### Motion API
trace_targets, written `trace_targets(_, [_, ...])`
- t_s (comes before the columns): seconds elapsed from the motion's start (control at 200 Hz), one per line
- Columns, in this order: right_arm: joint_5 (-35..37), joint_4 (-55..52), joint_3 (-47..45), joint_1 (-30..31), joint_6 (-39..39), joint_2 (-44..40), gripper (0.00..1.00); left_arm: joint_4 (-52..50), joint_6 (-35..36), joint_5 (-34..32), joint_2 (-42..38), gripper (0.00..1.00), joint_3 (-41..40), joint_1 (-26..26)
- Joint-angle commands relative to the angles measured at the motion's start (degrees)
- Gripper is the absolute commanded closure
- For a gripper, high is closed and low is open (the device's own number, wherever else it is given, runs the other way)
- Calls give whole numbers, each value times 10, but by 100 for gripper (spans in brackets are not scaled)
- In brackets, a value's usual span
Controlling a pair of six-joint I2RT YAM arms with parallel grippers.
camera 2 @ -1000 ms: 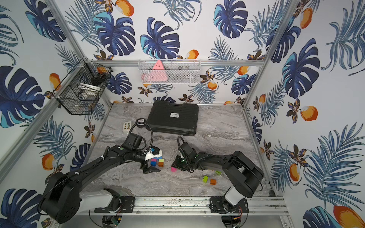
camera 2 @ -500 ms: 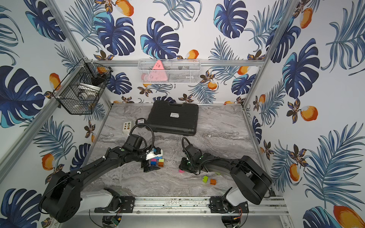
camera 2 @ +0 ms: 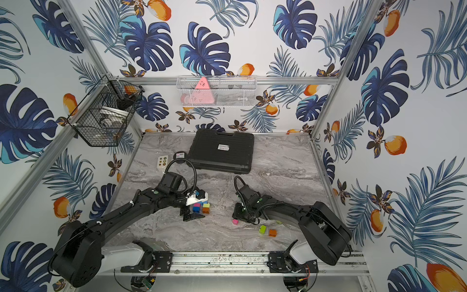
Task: Assemble the letter h with lego
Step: Place the lego brick at the center of the board, then pick up the lego brick from the center of the board.
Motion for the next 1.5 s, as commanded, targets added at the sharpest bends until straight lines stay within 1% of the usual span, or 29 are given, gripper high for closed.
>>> trace_targets(0.0, [17,-41,-13,1,0,-12,58,-6,22,11,-3,2,1,-7])
trace_targets(0.09, [12,-43,-17,0,-1,-23,57,-14,37,4,2,2,10,-24])
trace_targets(0.175, [3,-47,-10,1,-15,-32,50,-29,52,-1,10,2,24,-46])
trace_targets(0.215, [-7,-46,-6,1,-27,-38,46,-34,57,2,12,1,30,-55])
trace_targets(0.271, [-19,-57,7,2,-51,-46,45,-42,57,11,15,1,39,-59])
trace_targets(0.316, [-16,-79,23,7,-72,-50,44,-42,49,17,17,1,44,-59])
trace_targets(0.371, [3,-117,45,18,-99,-51,44,-37,48,21,18,1,40,-59])
trace_targets(0.496, [90,-221,107,54,-133,-19,44,-45,50,35,10,1,30,-56])
trace_targets(0.561, [138,-264,132,74,-141,1,44,-60,59,49,6,1,28,-46])
trace_targets(0.636, [177,-304,156,94,-153,25,43,-74,66,68,4,1,27,-29])
trace_targets(0.736, [204,-340,177,116,-175,58,43,-96,79,101,-3,1,24,8])
trace_targets(0.852, [198,-346,190,126,-208,84,43,-112,99,117,-12,1,17,43])
trace_targets(0.907, [187,-341,192,126,-216,93,43,-113,99,118,-15,1,13,53])
trace_targets(1.067, [193,-328,212,126,-235,118,44,-110,94,119,-28,1,6,80])
trace_targets(1.337, [159,-307,225,126,-271,155,46,-115,97,125,-32,1,3,105])
trace_targets(1.498, [157,-309,237,126,-284,170,54,-118,94,127,-37,1,3,113])
